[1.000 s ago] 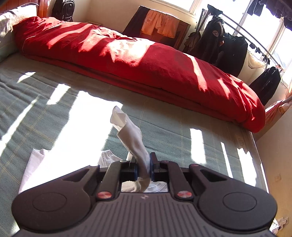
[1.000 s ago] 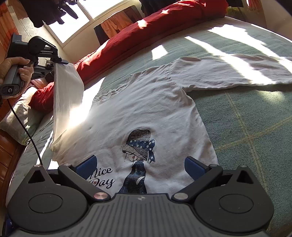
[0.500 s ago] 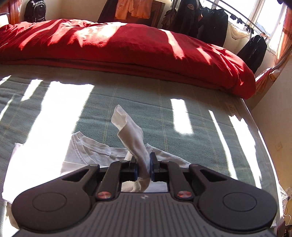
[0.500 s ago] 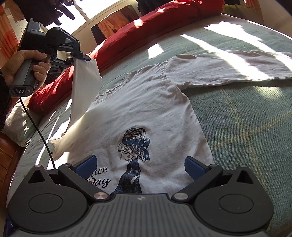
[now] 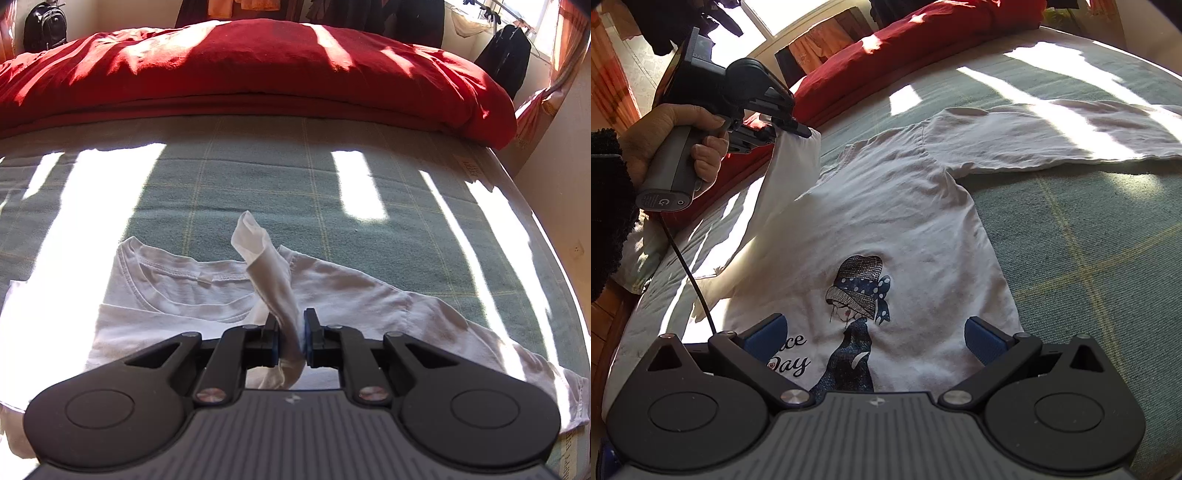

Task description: Fold clothes

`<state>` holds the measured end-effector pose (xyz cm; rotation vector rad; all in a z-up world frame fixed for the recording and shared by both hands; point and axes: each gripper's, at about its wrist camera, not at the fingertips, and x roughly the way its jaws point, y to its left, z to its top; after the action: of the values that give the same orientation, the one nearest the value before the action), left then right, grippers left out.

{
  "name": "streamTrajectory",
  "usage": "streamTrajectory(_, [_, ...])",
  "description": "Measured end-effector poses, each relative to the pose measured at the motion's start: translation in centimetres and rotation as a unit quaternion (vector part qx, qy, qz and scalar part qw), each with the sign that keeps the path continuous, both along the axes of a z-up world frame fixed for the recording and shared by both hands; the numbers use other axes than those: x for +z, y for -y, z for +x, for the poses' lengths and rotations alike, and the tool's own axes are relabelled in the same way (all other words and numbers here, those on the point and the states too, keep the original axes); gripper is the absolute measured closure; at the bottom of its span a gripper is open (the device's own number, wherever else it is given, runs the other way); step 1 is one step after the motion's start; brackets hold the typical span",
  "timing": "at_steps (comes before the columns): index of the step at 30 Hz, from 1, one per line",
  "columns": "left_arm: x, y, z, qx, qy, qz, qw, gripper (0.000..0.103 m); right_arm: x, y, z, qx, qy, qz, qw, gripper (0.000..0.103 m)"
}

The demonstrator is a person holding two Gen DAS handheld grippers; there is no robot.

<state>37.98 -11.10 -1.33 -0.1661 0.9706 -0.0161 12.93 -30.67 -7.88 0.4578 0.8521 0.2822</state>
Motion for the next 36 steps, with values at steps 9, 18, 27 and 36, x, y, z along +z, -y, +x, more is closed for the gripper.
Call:
streamTrajectory(9, [-0.2, 2.7, -0.6, -0.05, -0.013, 0.028, 0.9983, 0.072, 0.0, 1.1, 0.0, -0.021, -0.005, 0.004, 1.0, 0.0])
streamTrajectory(18, [2.5, -2.2, -3.9, -0.046, 0.001, 0.052, 0.9976, 0.055, 0.6, 0.6, -0.4, -0.023, 0.001, 0.001, 1.0, 0.0])
streamTrajectory(27, [3.9, -13.8, -10.9, 0.027, 0.007, 0.053, 0.9982, 0.044, 1.2, -0.3, -1.0, -0.05, 0.0, -0.012, 0.999, 0.0])
streamTrajectory(36, [1.2, -23.8, -17.1, 0.097, -0.011, 0.046, 0.9942, 0.039, 1.5, -4.1, -2.1, -0.032, -0.006, -0.04, 0.999, 0.0])
